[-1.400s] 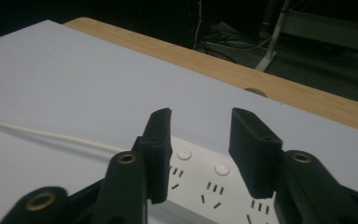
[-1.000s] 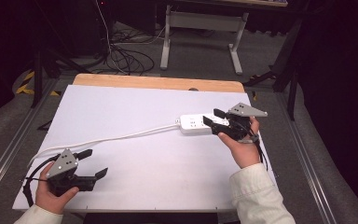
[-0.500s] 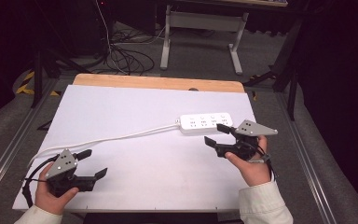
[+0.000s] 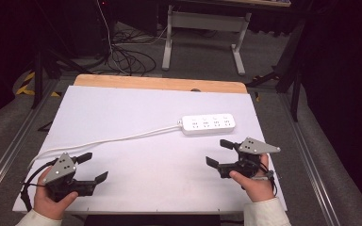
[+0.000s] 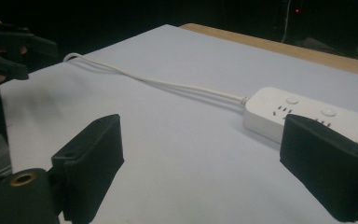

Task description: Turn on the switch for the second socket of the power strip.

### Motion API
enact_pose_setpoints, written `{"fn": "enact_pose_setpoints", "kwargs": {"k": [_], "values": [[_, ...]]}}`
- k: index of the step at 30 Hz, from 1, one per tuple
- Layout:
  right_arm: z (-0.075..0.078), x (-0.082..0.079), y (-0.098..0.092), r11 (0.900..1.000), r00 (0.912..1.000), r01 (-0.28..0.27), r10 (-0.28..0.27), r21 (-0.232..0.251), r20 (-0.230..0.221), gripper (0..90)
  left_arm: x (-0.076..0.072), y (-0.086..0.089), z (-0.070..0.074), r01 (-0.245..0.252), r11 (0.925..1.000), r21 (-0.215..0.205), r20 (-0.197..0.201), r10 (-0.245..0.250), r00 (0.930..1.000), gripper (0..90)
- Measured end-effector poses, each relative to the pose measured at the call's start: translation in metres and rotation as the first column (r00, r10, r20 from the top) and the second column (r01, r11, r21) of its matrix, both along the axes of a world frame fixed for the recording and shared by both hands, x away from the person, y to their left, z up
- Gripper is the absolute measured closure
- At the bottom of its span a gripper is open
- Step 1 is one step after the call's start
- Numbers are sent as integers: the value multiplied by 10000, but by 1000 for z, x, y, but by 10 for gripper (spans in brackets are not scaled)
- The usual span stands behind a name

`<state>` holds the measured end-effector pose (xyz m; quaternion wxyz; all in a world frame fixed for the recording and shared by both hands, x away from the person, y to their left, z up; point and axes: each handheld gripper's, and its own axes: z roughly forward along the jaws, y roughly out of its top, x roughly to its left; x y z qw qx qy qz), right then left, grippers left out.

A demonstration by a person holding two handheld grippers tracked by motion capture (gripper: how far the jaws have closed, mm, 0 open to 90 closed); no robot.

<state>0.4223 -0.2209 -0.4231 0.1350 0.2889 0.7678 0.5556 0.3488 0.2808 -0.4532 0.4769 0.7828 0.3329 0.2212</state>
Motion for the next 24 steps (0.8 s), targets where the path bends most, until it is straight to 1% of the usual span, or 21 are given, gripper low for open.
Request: {"fn": "enact_pose_setpoints", "kwargs": {"k": [2,4,9,10,12,14,15,17,20,22,24], "values": [[-7,-2,-2,9999,9999,-9,10,104,-109,129,-2,0,0,54,10000,-15,55,-54,10000,165],[-13,-3,-3,10000,9998,-11,12,52,-207,124,-3,0,-1,108,9999,-48,114,-107,9999,165],[-29,-7,-5,9996,9997,55,-63,-290,-252,122,-5,1,-2,214,9997,-136,125,-213,9997,159],[-33,-8,-5,9991,9995,101,-113,-400,-292,122,-5,1,-2,237,9996,-177,88,-236,9997,157],[-40,-9,-5,9976,9993,90,-115,-680,-364,122,-4,1,-3,270,9996,-124,178,-268,9995,156],[-49,-9,-5,9956,9979,7,-67,-935,-647,122,-3,1,-3,221,9997,-51,133,-220,9997,154],[-53,-9,-5,9951,9970,28,-104,-990,-763,122,-3,1,-3,195,9998,-61,124,-194,9997,153],[-60,-11,-6,9945,9961,132,-221,-1041,-850,122,-3,2,-3,236,9996,-153,165,-234,9996,153],[-67,-15,-6,9916,9959,263,-369,-1263,-823,122,-2,4,-4,294,9993,-217,197,-290,9994,152],[-69,-16,-7,9911,9956,400,-503,-1267,-790,122,-2,4,-5,275,9992,-279,135,-272,9995,149],[-71,-18,-7,9903,9951,519,-622,-1286,-771,123,-2,5,-6,154,9996,-250,66,-152,9999,148]]}}
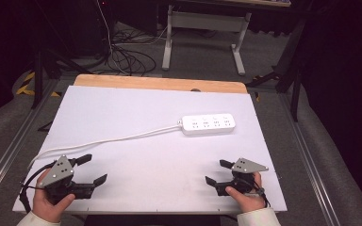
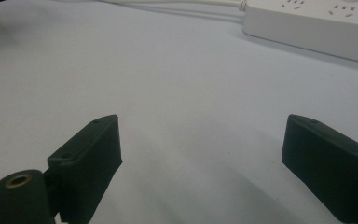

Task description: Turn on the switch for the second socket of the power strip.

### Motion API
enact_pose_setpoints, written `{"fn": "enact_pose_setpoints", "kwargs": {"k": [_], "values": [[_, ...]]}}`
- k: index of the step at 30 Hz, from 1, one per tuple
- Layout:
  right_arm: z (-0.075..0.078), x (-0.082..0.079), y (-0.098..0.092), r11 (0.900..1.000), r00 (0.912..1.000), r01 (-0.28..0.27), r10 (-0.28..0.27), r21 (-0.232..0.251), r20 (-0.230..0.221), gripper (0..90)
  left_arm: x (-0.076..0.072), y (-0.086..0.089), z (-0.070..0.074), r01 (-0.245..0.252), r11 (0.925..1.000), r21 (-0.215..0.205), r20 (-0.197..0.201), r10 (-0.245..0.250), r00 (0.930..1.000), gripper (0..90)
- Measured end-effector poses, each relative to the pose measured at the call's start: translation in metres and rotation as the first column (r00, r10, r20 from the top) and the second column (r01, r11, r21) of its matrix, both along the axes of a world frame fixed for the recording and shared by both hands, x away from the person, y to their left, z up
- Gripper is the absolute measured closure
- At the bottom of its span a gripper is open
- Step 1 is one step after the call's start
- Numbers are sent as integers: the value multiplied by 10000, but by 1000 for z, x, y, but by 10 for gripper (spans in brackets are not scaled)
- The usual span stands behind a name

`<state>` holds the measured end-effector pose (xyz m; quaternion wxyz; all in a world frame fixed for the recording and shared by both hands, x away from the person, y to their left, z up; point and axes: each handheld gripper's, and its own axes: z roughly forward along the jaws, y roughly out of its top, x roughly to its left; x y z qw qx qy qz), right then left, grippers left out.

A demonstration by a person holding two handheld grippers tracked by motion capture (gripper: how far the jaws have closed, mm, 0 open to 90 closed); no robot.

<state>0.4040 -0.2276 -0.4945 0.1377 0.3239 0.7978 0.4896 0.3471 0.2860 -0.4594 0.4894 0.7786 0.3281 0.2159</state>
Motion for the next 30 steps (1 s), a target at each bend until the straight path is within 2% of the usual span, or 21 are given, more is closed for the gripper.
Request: {"fn": "enact_pose_setpoints", "kwargs": {"k": [5,8,12,16,19,24,28,30], "values": [[0,-1,2,9998,9999,-96,98,-167,140,148,1,6,-2,33,9994,-337,-89,-36,10000,142],[1,-2,2,9997,9994,-151,157,-203,307,148,-1,8,-3,-25,9999,-153,212,28,9998,142],[5,-3,1,9996,9975,-12,33,-295,704,156,-1,6,-4,-21,9999,-152,334,26,9994,142],[9,-4,-2,9996,9954,152,-129,-236,952,180,-1,3,-4,45,10000,34,450,-47,9990,142],[11,-4,-3,9993,9951,306,-283,-234,946,200,-1,2,-4,-11,10000,43,534,9,9986,142],[11,-5,-2,9989,9965,280,-248,-379,804,211,0,3,-5,-123,9999,-110,360,126,9993,141],[11,-5,-2,9989,9959,303,-270,-368,865,213,1,4,-5,-23,9999,-139,326,27,9995,139],[12,-6,-2,9988,9948,332,-296,-357,971,212,2,4,-5,-4,10000,-73,431,7,9991,139]]}}
